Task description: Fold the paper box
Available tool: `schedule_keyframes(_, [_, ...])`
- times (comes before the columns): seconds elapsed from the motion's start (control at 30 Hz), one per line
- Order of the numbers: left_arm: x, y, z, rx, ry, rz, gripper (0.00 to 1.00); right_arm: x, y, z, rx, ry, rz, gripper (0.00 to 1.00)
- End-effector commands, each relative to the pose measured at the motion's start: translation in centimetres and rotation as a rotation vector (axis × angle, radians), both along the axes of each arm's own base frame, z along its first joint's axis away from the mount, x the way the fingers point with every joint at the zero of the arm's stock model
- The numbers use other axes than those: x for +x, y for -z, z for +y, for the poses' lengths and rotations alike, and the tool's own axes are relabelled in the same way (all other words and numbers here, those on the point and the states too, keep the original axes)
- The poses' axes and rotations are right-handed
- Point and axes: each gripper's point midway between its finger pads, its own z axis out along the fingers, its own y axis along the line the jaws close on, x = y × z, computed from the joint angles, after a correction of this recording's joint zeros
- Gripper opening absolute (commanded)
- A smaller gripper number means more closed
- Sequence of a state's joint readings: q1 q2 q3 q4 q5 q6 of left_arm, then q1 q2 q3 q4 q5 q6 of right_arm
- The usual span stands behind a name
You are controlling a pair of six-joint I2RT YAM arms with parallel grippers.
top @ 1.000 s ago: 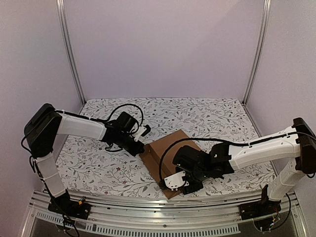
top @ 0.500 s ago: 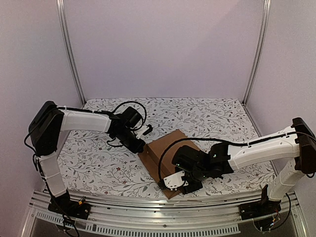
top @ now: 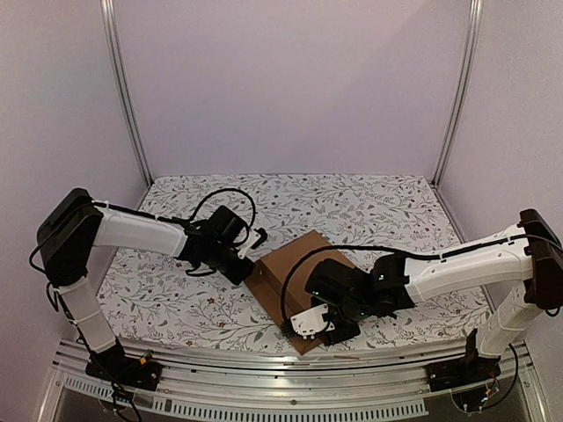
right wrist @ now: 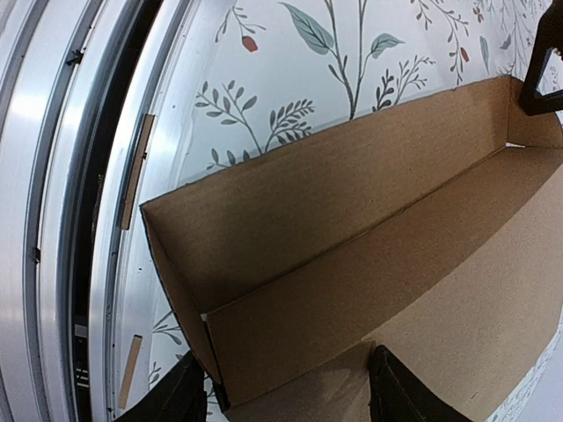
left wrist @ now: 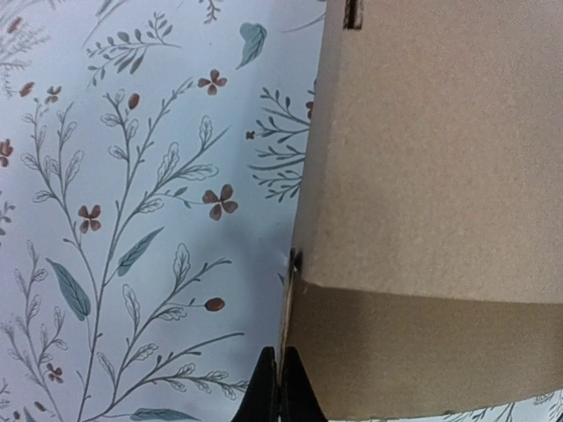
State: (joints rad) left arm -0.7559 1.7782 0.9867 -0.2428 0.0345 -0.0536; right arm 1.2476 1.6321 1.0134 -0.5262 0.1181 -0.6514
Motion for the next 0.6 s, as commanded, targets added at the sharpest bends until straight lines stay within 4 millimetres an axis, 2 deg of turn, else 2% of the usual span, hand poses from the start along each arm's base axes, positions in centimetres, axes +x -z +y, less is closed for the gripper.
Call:
schedule_keyframes(0.0, [-1.5, 1.0, -0.8, -0.033, 0.026, 0.006, 0.00, -1.3, 4.0, -3.1, -0.157, 0.013, 0.098, 0.62])
schedule_keyframes(0.57, [-2.7, 2.7, -0.2, -0.058, 0.018, 0.001, 0.00, -1.4, 4.3, -3.2, -0.168, 0.013, 0.109, 0.62])
